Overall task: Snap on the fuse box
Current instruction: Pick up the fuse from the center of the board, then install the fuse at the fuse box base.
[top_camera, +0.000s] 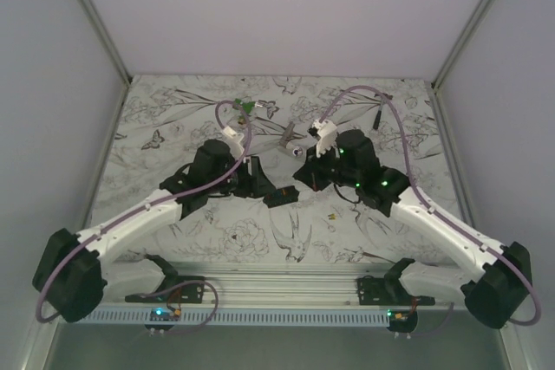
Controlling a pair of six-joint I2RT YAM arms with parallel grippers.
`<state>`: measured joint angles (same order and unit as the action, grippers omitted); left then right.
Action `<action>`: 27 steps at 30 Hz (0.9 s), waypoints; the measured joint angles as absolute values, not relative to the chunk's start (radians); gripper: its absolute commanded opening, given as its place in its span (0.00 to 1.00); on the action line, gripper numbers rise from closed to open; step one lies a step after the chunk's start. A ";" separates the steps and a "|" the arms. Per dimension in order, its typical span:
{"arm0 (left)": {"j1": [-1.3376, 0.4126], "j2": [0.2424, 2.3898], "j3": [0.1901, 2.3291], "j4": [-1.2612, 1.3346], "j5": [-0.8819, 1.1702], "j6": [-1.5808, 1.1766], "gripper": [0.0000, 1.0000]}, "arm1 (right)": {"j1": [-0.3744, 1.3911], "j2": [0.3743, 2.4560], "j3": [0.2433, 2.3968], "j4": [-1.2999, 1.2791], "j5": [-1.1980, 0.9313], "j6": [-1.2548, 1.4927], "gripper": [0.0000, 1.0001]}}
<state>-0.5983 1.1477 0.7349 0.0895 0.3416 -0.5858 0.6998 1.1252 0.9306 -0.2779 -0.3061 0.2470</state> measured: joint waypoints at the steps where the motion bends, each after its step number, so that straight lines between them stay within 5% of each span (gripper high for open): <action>1: -0.592 1.169 0.735 0.078 0.333 -0.600 0.59 | 0.710 1.139 0.929 -0.278 -0.254 0.264 0.00; 12: -0.544 1.415 0.785 -0.037 0.268 -0.688 0.66 | 0.855 1.443 0.952 -0.299 0.175 0.416 0.00; 27: -0.524 1.542 0.879 -0.083 0.252 -0.710 0.64 | 0.897 1.661 1.052 -0.296 0.355 0.535 0.00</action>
